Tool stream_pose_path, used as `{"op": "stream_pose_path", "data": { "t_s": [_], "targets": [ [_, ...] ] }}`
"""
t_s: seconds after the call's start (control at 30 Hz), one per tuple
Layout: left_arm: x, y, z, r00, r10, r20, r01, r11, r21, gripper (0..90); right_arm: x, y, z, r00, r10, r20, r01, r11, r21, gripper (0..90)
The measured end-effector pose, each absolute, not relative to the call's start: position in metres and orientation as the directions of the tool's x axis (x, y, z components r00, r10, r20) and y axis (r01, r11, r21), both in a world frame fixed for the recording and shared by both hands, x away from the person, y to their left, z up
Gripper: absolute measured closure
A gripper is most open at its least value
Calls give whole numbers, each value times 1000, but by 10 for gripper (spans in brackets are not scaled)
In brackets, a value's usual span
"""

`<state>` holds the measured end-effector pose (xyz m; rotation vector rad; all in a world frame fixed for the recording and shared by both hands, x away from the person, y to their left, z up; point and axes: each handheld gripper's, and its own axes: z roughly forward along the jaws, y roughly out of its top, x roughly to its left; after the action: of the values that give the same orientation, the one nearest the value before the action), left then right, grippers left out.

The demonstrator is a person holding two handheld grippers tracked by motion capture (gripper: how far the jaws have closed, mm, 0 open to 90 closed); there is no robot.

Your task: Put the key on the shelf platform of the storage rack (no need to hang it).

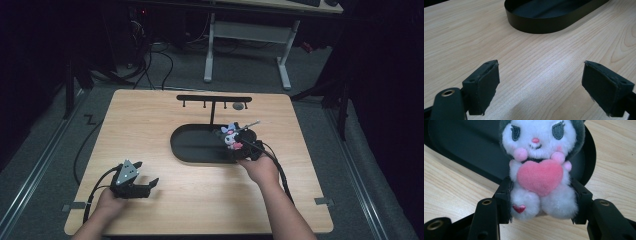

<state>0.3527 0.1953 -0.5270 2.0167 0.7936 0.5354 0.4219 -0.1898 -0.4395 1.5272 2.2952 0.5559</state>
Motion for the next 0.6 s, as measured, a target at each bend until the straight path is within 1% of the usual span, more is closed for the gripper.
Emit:
{"op": "stream_pose_path", "data": {
  "t_s": [0.17,0.27,0.6],
  "targets": [
    [353,195,-527,703,707,69,329,-410,851,154,428,-185,-441,-368,929,-40,805,340,486,476],
    [353,195,-527,703,707,68,329,-409,851,154,432,-181,-444,-377,925,-55,802,356,480,475],
    [353,196,-527,704,708,65,332,-407,851,154,447,-173,-446,-372,927,-54,812,353,465,476]
  ]
}}
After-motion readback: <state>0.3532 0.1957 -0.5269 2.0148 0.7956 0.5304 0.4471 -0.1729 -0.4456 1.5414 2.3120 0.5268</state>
